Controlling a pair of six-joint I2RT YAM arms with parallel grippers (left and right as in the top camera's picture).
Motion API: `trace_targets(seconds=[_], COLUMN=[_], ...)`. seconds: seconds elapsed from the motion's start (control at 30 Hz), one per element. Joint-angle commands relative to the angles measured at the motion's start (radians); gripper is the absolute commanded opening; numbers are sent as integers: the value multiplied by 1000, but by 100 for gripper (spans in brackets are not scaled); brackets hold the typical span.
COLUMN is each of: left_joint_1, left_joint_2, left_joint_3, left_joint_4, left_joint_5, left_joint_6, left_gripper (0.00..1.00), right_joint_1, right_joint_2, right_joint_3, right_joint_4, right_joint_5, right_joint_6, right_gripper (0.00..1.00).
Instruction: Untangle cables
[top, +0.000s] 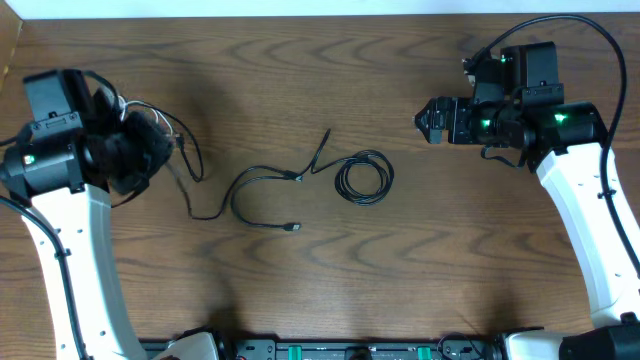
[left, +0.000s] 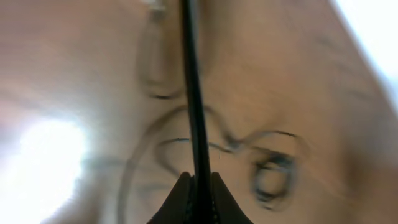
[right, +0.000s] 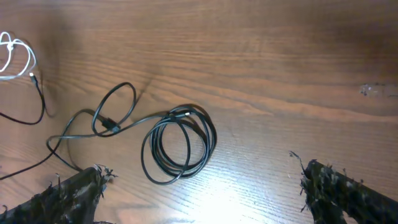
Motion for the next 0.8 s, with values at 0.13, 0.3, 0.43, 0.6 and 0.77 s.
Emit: trace_targets(seconds=[0.13,0.3,0.43,0.6,0.77], left_joint_1=[55,130,188,267,355], left_joint_2=[40,111,180,262,350], left_joint_3=[7,7,7,7,7], left_joint_4=[-25,-24,-19,73,212], left_joint_5=[-513,-628,-792,-894,-924], left_joint_6=[15,15,19,19,68], left_gripper=[7,7,7,7,7], right_joint_1=[7,7,7,7,7], right_joint_2=[7,7,7,7,7], right_joint_3=[1,1,1,1,1], right_joint_4=[5,3,4,7,6], right_joint_5=[1,1,1,1,1], right_joint_6=[-22,-43,-48,-48,-67], right_gripper=[99,99,99,99,99])
